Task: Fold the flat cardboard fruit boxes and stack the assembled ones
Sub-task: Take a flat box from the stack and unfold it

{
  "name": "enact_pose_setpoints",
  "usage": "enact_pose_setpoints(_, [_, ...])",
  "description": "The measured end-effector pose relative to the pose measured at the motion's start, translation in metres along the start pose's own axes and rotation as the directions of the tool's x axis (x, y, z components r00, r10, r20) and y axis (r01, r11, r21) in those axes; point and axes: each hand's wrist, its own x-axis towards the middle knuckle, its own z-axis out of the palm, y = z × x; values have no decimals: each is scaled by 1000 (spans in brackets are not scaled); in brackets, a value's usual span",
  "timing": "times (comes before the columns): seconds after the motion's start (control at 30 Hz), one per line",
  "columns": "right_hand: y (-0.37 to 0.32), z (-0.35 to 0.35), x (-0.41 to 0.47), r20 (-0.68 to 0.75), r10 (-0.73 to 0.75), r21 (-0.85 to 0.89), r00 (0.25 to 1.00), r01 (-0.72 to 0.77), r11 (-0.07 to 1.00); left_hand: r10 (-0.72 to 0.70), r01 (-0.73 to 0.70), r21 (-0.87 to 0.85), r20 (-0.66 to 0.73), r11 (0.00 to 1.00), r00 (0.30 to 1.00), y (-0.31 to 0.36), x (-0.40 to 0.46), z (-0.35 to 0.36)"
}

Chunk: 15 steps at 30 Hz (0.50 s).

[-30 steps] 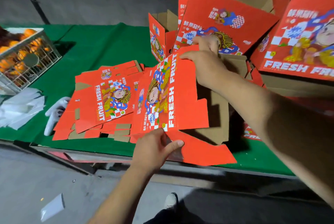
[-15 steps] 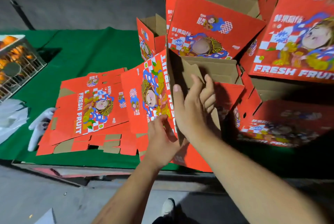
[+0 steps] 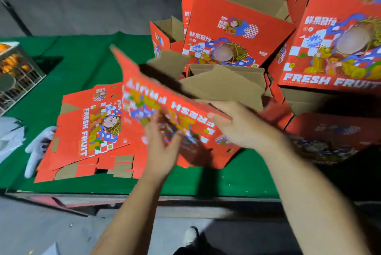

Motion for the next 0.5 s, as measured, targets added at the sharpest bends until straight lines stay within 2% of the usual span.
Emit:
enact_pose_setpoints(0.03, [4,-10,-1,-11,2,-101,1000,-3,995,-43,42,-11,-116,999,992,-2,12,-10])
enact_pose_setpoints(0.07, [11,-18,-3,-87,-20,-203,996,2,979,-92,85,-41,-208,996,974,-4,22,-22])
enact_pose_setpoints(0.13, [25,-29,-10,-245,8,-249,970,-70,966,-207,169,-152,-277,974,939,-12,35,-45])
enact_pose_setpoints(0.2, [40,-31,-21,-259,112,-136,959,-151,979,-231,183,-271,-159,945,960,-19,40,-56])
enact_pose_setpoints(0.3, [54,-30,-33,-186,140,-47,973,-151,987,-150,197,-325,163,925,975,-19,29,-47])
enact_pose_setpoints(0.33, [57,-28,-36,-170,122,-49,978,-132,990,-117,174,-322,188,931,975,-18,25,-45])
enact_pose_setpoints(0.4, [62,-24,-39,-262,134,-181,956,-185,966,-114,165,-344,162,924,980,-12,21,-46])
enact_pose_setpoints(0.47, [68,-21,-40,-393,206,-372,896,-359,856,-64,113,-312,165,943,984,-5,22,-53])
enact_pose_setpoints(0.5, [70,-18,-41,-431,250,-405,867,-433,805,-38,86,-257,186,963,982,-1,22,-58])
